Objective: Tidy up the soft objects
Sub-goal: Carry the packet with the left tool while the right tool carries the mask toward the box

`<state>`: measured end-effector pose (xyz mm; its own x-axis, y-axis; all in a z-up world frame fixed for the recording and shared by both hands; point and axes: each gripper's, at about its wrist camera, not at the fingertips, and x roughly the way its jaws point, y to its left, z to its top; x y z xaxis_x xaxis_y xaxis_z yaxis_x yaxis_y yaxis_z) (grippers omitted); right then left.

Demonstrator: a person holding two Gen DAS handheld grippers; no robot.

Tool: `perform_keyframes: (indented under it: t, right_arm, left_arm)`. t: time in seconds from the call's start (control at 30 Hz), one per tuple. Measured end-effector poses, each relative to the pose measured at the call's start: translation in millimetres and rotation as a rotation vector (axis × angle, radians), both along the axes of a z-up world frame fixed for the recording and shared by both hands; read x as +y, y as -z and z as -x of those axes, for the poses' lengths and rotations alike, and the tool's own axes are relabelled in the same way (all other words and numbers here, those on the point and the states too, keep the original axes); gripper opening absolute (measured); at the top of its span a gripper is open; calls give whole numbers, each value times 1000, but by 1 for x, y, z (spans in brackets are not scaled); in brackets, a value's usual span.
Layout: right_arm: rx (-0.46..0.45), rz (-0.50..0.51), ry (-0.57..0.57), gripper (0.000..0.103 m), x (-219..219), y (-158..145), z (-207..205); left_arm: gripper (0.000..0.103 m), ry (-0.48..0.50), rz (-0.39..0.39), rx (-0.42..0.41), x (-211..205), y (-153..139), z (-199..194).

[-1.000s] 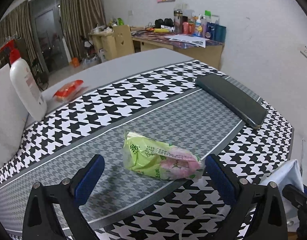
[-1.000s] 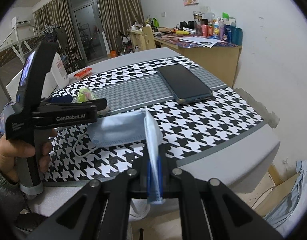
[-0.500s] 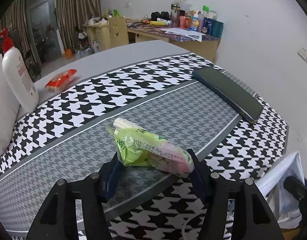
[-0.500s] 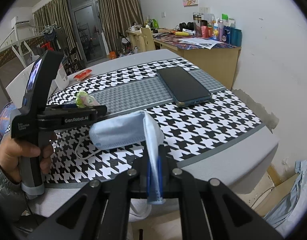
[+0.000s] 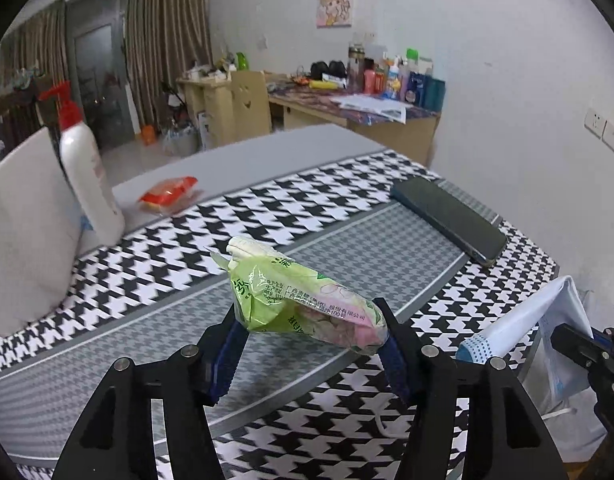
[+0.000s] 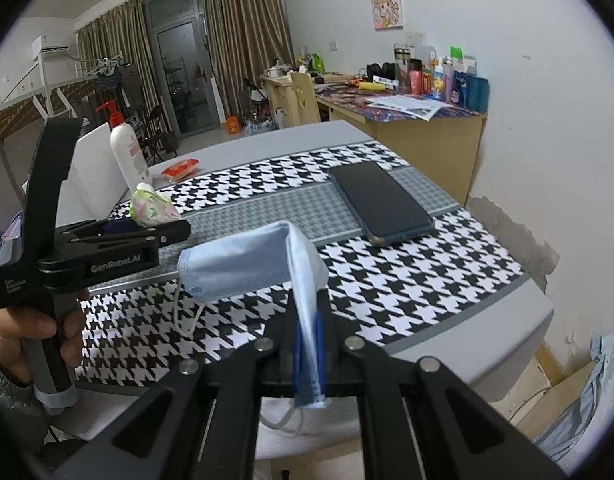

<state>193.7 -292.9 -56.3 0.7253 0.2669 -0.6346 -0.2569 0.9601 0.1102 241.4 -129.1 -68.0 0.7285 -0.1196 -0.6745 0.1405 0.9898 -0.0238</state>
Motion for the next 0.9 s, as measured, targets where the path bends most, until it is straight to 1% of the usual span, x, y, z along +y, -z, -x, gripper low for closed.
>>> perform_keyframes:
  t: [0.1, 0.37, 0.67, 0.9]
  right_arm:
    - [-5, 2, -3, 9, 4, -4, 1]
    - [-49, -11, -34, 9, 22, -21, 5]
    - [-90, -41, -89, 9, 53, -38, 7]
    - [-122, -50, -144, 9, 82, -51, 7]
  left_arm:
    - [62, -5, 9, -8, 7, -4, 4]
    - [62, -28, 18, -70, 31, -25, 22]
    - [62, -94, 7, -141, 68, -48, 47]
    - [62, -148, 1, -177, 96, -59, 62]
